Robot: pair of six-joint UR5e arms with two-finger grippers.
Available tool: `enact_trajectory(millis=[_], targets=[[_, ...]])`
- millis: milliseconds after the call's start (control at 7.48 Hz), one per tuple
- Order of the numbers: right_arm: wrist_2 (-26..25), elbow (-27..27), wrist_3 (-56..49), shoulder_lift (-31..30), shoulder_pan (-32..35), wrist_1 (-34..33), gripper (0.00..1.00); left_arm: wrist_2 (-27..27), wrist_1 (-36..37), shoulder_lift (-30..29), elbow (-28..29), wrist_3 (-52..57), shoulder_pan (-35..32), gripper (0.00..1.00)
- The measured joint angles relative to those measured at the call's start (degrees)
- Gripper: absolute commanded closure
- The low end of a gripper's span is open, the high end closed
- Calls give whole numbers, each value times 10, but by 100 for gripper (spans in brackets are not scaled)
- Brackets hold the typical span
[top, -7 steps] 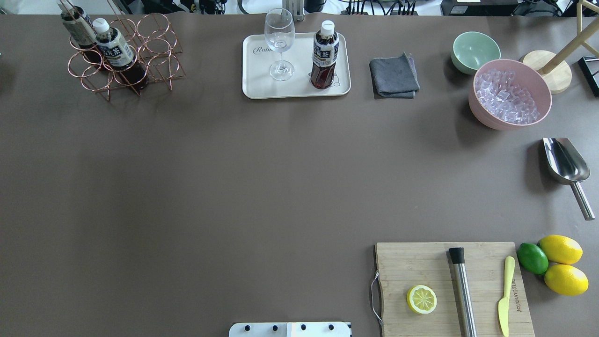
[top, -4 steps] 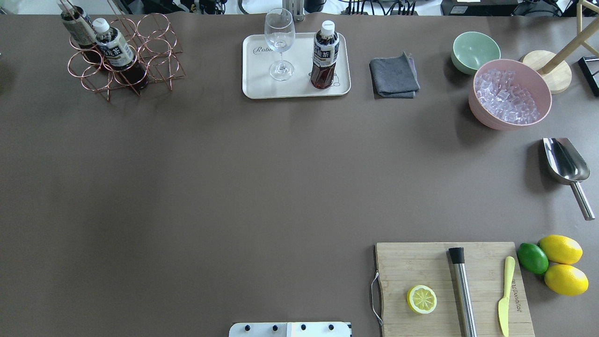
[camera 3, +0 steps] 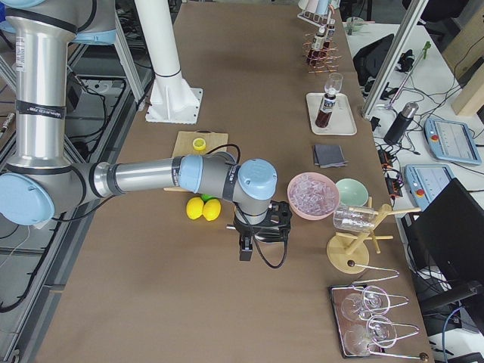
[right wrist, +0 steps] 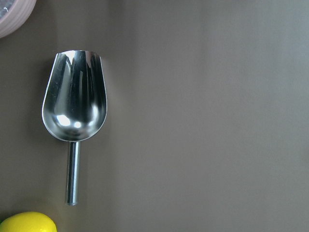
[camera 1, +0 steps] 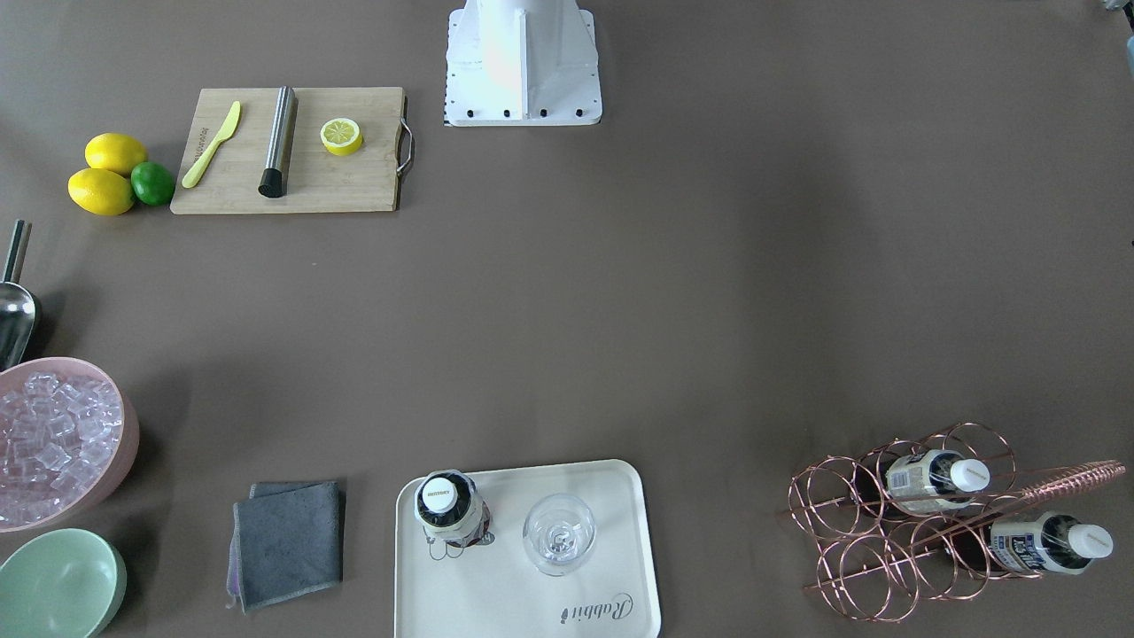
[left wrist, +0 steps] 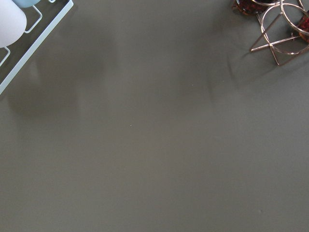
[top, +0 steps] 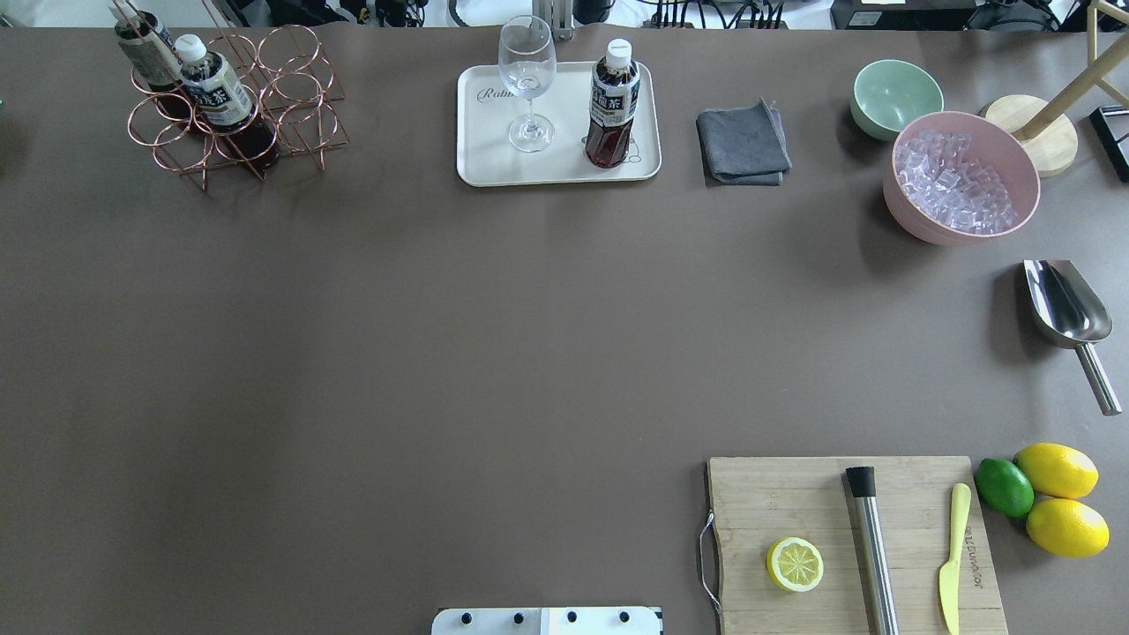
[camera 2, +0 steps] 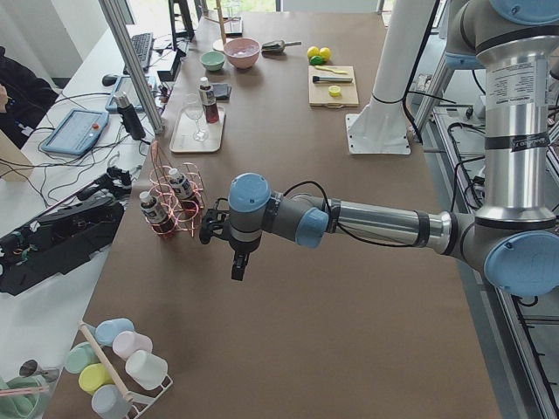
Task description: Take tea from basket to plate
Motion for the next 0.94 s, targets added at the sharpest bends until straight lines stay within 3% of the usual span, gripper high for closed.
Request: enact_trajectory(millis=[535,935], targets=[[-1,-44,0,2,0,99,0,4,55,9,48,7,-45,3],[-2,-47,1,5,0,109,0,4,109,15,22,7,-103,3]])
